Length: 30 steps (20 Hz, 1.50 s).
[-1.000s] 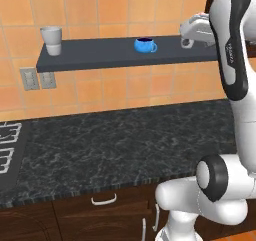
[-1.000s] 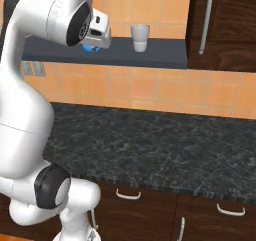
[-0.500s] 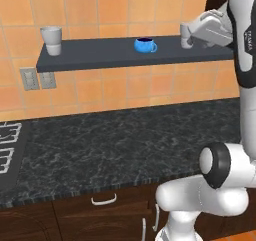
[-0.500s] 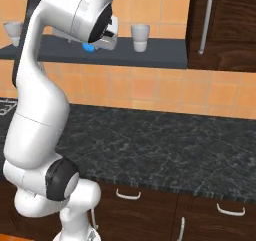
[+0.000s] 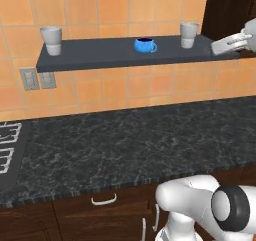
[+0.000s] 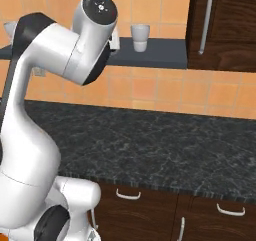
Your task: Gather all objects into one cabinet and sort the glasses and bowls to opposite sides.
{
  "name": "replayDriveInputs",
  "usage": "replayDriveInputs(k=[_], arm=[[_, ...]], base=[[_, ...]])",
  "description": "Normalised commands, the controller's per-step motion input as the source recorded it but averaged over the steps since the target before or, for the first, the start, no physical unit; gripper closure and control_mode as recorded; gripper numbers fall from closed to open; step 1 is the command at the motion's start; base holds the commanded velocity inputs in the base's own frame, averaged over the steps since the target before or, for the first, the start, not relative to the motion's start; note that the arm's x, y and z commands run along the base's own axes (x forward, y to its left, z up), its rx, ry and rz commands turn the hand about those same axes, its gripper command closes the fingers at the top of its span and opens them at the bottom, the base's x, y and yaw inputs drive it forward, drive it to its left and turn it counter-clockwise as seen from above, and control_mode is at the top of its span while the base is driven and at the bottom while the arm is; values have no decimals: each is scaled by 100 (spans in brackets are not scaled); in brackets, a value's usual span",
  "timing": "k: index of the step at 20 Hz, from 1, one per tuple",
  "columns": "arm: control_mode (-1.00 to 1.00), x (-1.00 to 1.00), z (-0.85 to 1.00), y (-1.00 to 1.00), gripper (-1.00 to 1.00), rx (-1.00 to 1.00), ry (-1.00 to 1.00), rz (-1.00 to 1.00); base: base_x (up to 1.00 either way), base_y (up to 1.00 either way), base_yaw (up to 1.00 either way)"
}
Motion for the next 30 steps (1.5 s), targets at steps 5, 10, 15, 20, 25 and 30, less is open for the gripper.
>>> replayDriveInputs(k=[5, 10, 15, 20, 25, 30], arm=[[-100, 19, 3, 0, -100, 15, -3, -11], [-100, 62, 73, 0, -100, 35, 80, -10], [-100, 68, 37, -21, -100, 27, 67, -1], [-100, 19, -15, -18, -100, 1, 5, 5], [-100, -3, -42, -2, -100, -8, -23, 16], [-100, -39, -36, 0, -100, -11, -50, 21]], base=[[0, 0, 0], [0, 0, 0], [0, 0, 0], [0, 0, 0], [0, 0, 0], [0, 0, 0]])
